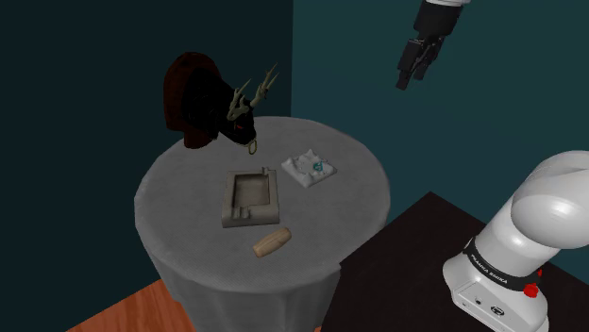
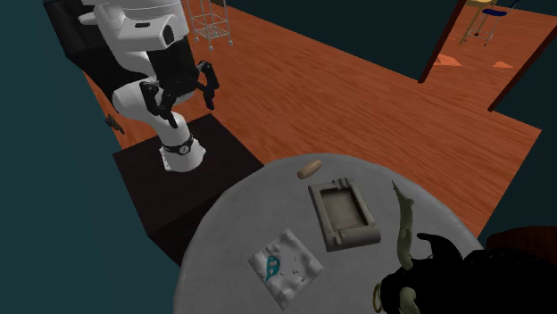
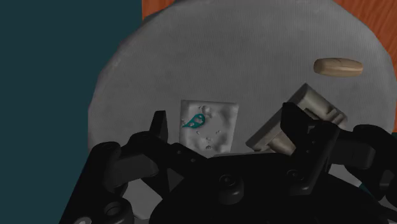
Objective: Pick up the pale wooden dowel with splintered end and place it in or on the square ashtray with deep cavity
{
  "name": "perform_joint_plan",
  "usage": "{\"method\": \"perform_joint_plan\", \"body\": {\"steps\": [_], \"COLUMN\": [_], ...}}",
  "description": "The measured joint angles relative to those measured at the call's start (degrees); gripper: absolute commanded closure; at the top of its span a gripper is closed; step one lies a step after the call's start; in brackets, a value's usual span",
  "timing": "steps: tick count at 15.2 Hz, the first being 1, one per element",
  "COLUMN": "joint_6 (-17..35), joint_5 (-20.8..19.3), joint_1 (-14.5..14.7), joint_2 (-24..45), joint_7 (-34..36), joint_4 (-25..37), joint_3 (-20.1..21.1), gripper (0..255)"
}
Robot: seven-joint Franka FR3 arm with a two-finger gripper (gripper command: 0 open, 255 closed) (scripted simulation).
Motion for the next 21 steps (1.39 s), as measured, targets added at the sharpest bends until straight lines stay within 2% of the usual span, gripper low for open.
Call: {"method": "perform_joint_plan", "body": {"steps": [3, 7, 12, 21], "joint_6": [1.5, 7.0, 14.6, 26.1], "joint_5": [0.3, 1.0, 2.1, 3.5], "joint_1": [0.9, 3.5, 7.0, 12.5], "joint_2": [1.6, 6.6, 14.1, 29.3], "joint_7": [-1.1, -4.8, -9.6, -18.1], "joint_4": [-0.2, -1.5, -2.6, -0.9], "joint_3": [0.3, 0.9, 2.2, 5.3], "gripper": [0, 0, 0, 0]}}
